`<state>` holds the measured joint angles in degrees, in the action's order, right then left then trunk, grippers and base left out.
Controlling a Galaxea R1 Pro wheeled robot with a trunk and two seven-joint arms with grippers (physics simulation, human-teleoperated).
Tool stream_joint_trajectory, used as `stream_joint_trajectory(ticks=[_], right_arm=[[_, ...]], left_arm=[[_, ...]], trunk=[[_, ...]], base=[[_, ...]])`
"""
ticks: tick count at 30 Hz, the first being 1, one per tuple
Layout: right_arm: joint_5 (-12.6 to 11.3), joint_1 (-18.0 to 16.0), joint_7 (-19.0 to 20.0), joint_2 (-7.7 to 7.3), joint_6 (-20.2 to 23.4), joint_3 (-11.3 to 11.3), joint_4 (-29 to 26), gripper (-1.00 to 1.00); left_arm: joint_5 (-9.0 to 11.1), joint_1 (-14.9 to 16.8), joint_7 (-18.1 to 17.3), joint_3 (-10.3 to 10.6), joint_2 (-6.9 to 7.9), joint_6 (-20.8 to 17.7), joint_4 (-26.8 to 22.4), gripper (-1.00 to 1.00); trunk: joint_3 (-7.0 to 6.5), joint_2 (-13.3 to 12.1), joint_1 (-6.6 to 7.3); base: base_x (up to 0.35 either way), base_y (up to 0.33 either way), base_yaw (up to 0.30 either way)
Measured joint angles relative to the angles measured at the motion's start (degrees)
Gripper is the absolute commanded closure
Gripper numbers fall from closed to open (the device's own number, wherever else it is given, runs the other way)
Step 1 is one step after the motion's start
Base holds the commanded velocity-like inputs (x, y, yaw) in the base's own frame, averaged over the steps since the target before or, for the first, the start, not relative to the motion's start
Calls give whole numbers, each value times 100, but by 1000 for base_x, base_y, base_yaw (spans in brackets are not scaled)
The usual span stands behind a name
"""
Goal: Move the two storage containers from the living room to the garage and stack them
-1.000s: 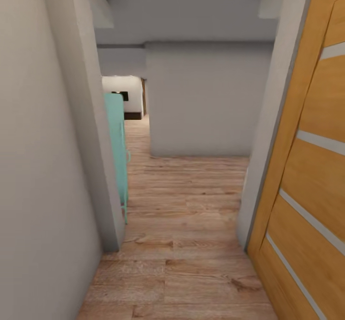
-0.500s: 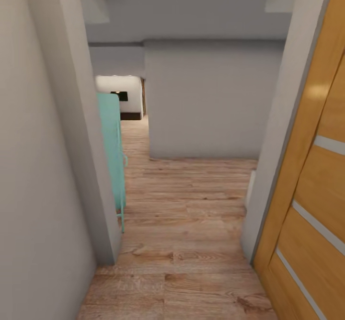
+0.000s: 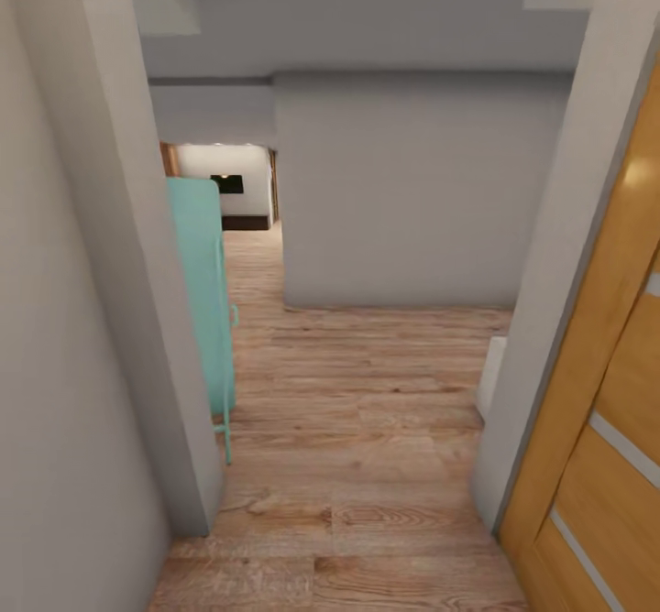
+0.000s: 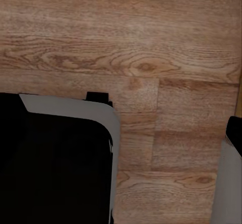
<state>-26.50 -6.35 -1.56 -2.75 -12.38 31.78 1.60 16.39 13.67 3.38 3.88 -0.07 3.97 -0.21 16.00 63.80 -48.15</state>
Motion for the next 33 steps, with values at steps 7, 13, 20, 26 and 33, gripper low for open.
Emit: stream_joint_trajectory(ticks=[7, 13, 20, 26, 33], right_arm=[[-5, 0, -47, -4, -21, 14, 0, -100], [-23, 0, -74, -5, -26, 16, 0, -100], [-25, 0, -78, -4, -27, 15, 0, -100], [-11, 0, -78, -8, -32, 10, 0, -100], [-9, 0, -43, -9, -28, 16, 0, -100]], left_arm=[[3, 0, -3, 0, 0, -14, -2, -100], [-8, 0, -2, 0, -1, -32, -5, -100], [-6, 0, 0, 0, -1, -35, -5, -100], [-5, 0, -5, 0, -1, -29, -5, -100], [-5, 0, -6, 0, -1, -27, -2, -100]], trunk=[[0, 0, 0], [0, 0, 0], [0, 0, 0], [0, 0, 0], [0, 0, 0]], base=[[322, 0, 0], [322, 0, 0], [322, 0, 0], [322, 0, 0], [322, 0, 0]])
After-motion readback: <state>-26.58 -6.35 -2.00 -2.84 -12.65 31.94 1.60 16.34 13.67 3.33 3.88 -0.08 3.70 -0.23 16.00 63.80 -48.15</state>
